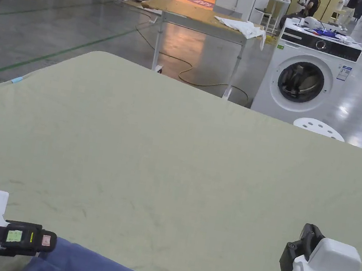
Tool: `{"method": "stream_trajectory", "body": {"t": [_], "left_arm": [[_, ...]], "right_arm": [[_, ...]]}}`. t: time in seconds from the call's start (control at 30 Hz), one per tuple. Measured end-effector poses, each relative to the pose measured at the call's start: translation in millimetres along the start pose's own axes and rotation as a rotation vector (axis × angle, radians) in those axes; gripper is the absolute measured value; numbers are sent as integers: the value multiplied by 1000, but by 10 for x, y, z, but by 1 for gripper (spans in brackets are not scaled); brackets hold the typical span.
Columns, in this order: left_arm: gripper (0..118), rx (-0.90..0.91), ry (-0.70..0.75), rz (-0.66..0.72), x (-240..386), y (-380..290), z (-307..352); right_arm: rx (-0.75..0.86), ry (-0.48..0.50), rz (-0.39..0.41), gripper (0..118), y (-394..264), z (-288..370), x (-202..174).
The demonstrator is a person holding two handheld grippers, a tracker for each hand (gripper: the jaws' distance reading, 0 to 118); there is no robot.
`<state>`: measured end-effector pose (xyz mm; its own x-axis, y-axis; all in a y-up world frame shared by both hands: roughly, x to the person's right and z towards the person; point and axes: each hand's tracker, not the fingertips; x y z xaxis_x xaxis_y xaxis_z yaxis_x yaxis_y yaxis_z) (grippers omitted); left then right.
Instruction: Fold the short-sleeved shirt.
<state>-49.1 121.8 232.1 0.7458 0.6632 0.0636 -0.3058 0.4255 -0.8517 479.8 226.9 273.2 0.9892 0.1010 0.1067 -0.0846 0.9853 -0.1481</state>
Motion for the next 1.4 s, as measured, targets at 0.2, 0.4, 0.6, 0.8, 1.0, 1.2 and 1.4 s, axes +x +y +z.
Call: {"method": "stream_trajectory", "body": {"t": [0.2, 0.4, 0.6, 0.8, 1.0, 1.2, 1.4], "left_arm": [[79, 11, -195, 188, -327, -61, -80], [65, -123, -352, 238, -180, -212, -400], [7, -168, -229, 169, -575, -46, -759], [5, -133, -155, 80, -405, 70, -564], [5, -71, -72, -39, 119, 251, -56], [5, -28, 207, -146, 224, 490, 444], [5, -36, 243, -172, 957, 197, 470]], "right_arm": [[-15, -20, 18, 2, -36, 24, 58], [-29, -33, 16, 2, -59, 1, 106], [-55, -22, 0, 2, -102, -27, 103], [-65, -19, 12, 2, -118, -55, 139], [-53, -20, 33, 2, -113, -16, 183], [-49, -11, 50, 2, -93, 2, 211], [-56, -3, 40, 2, -106, -8, 235]]}}
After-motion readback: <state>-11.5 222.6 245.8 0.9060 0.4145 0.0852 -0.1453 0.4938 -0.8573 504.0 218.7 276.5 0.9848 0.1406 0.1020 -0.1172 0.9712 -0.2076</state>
